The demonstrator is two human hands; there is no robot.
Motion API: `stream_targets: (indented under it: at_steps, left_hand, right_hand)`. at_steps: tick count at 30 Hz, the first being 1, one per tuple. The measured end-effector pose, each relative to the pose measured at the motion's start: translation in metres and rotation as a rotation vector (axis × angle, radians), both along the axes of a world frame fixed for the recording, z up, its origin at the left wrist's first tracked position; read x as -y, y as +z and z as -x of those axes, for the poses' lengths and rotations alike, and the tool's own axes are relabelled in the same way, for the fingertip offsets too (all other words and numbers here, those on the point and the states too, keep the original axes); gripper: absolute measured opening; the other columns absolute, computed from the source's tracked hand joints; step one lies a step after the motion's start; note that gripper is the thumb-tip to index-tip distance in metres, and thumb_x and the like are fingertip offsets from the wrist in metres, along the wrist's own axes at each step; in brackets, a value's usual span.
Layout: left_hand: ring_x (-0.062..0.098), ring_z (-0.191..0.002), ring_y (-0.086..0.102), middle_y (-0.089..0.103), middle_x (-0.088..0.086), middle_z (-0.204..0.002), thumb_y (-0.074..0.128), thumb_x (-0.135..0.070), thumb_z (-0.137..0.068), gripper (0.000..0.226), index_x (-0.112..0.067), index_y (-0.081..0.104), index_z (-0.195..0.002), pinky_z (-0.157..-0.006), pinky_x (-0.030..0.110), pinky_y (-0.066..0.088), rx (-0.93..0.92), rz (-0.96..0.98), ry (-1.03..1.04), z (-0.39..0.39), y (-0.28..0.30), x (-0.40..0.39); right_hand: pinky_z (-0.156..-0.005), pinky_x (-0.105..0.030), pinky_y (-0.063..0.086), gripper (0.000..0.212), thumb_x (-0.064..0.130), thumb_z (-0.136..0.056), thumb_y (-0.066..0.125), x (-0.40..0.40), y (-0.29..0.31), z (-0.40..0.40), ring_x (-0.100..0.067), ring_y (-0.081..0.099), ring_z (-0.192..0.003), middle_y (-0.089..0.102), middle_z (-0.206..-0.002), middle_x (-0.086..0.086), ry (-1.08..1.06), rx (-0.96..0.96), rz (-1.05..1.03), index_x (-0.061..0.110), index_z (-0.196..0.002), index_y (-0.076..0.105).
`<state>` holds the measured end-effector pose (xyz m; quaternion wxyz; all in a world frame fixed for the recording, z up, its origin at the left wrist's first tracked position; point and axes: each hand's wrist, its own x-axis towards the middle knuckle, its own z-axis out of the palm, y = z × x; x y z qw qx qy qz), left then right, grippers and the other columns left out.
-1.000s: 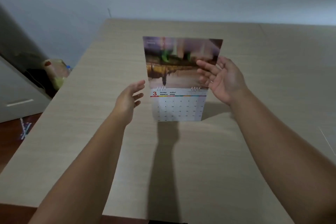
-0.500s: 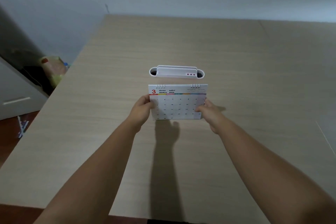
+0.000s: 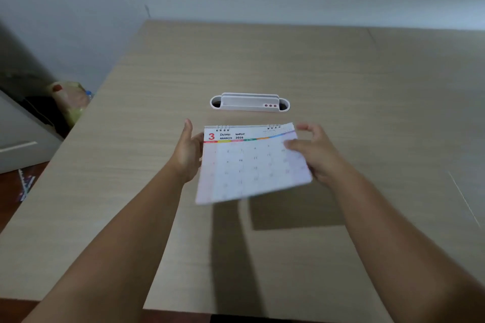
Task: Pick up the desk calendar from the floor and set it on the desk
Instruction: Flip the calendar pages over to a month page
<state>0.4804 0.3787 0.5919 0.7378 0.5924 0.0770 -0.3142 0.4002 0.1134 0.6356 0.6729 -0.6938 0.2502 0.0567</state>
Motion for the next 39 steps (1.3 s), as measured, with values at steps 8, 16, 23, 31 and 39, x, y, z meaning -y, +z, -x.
stream_targets:
  at_steps: [8,16,23,31,39]
  left_hand:
    - [0.021,-0.119,0.051,0.06,0.005,-0.138,-0.008,-0.077,-0.08,0.094,-0.03,0.065,-0.115,-0.116,0.055,0.007,0.024,-0.182,0.049,0.005,0.007,0.006]
    - [0.021,-0.121,0.05,0.062,0.003,-0.134,0.001,-0.072,-0.087,0.084,-0.027,0.067,-0.109,-0.11,0.049,0.015,0.063,-0.209,0.016,0.006,0.004,0.007]
    - [0.013,-0.07,0.057,0.066,-0.005,-0.076,0.055,-0.049,-0.087,0.031,-0.021,0.065,-0.075,-0.089,0.034,0.04,0.087,-0.43,0.178,-0.004,0.019,0.025]
    - [0.015,-0.055,0.046,0.056,0.0,-0.064,0.061,-0.038,-0.086,0.03,-0.015,0.059,-0.067,-0.06,0.026,0.038,0.153,-0.456,0.201,-0.031,0.044,0.038]
    - [0.019,-0.066,0.056,0.069,0.006,-0.083,0.059,-0.045,-0.085,0.036,-0.012,0.057,-0.072,-0.059,0.026,0.035,0.227,-0.644,0.151,-0.1,0.059,0.057]
  right_hand:
    - [-0.073,-0.032,0.041,0.048,0.043,-0.096,0.041,0.008,0.046,-0.041,-0.022,0.055,-0.096,0.058,-0.132,-0.006,-0.099,0.165,-0.353,0.029,-0.141,0.038]
    - [-0.092,-0.04,0.043,0.024,0.041,-0.089,0.046,-0.005,-0.025,-0.027,-0.023,0.055,-0.097,0.06,-0.105,-0.003,0.007,-0.128,0.078,0.02,-0.097,0.056]
    - [-0.077,-0.037,0.048,0.027,0.039,-0.089,0.051,-0.002,-0.023,-0.042,-0.024,0.061,-0.078,0.063,-0.085,-0.008,-0.061,-0.068,0.085,0.013,-0.089,0.058]
    - [-0.079,-0.042,0.053,0.024,0.036,-0.083,0.064,0.006,-0.014,-0.067,-0.023,0.059,-0.079,0.061,-0.077,-0.002,-0.2,0.039,0.178,0.015,-0.074,0.056]
    - [-0.076,-0.036,0.048,0.03,0.036,-0.088,0.061,0.019,0.003,-0.124,-0.023,0.059,-0.086,0.064,-0.093,-0.005,-0.221,0.075,0.291,0.008,-0.097,0.064]
